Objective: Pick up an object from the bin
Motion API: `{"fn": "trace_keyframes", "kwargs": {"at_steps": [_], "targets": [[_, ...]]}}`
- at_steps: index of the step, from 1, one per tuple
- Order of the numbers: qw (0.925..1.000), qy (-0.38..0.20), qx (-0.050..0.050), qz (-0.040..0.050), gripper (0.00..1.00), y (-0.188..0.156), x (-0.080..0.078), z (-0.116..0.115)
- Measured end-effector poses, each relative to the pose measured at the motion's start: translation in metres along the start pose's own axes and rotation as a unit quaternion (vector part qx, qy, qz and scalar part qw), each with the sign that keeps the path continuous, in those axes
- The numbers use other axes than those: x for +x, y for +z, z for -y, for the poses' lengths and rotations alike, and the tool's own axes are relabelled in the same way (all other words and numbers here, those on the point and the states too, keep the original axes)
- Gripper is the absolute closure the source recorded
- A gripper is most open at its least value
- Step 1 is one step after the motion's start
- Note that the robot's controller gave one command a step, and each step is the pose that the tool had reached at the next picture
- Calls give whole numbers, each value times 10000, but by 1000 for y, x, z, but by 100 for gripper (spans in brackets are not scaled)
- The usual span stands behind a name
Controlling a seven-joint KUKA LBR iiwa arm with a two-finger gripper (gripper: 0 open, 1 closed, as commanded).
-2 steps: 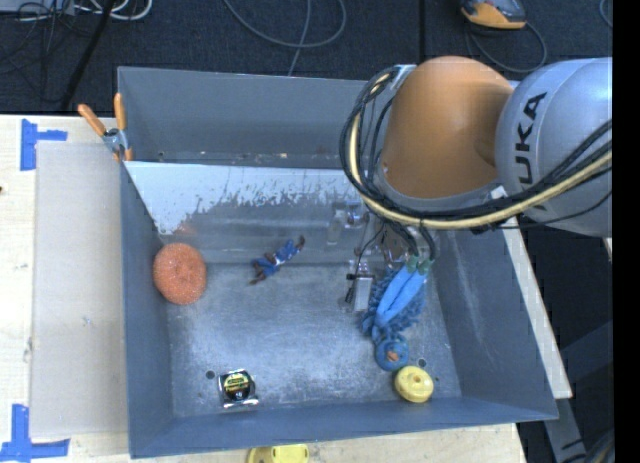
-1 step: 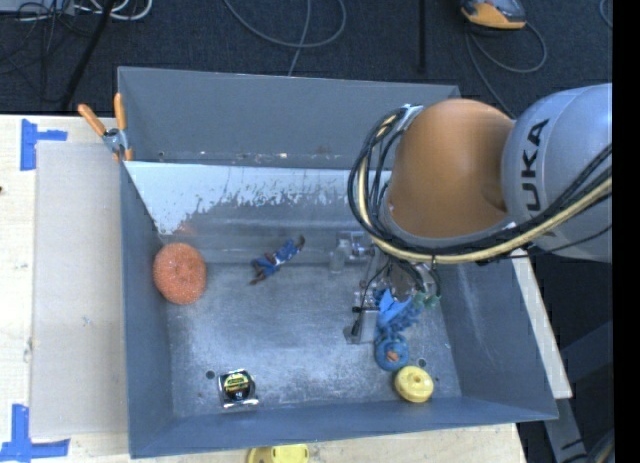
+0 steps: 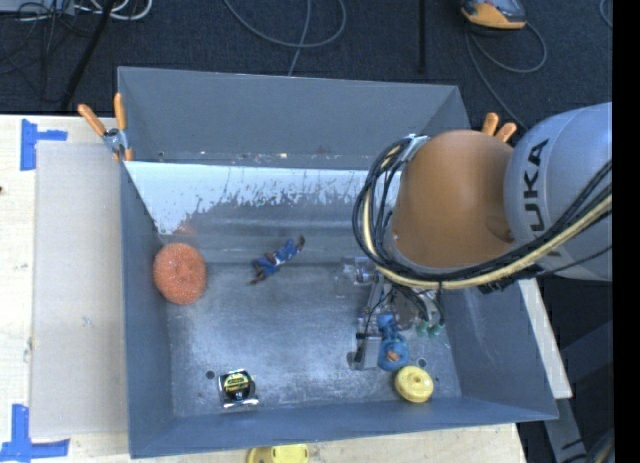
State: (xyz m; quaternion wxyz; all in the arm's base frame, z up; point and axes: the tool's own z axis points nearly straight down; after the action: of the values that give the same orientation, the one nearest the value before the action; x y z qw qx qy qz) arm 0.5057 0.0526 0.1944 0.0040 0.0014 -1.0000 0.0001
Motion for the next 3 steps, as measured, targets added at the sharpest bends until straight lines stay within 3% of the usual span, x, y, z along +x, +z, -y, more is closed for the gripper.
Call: {"fn": "trace_keyframes", "kwargs": {"at_steps": [1, 2, 3], "targets": [[9988, -493, -1, 33, 0, 15, -14, 31], [9989, -459, 2, 30, 0, 19, -1, 45], [9992, -397, 0, 38, 0, 40, -8, 50]]}}
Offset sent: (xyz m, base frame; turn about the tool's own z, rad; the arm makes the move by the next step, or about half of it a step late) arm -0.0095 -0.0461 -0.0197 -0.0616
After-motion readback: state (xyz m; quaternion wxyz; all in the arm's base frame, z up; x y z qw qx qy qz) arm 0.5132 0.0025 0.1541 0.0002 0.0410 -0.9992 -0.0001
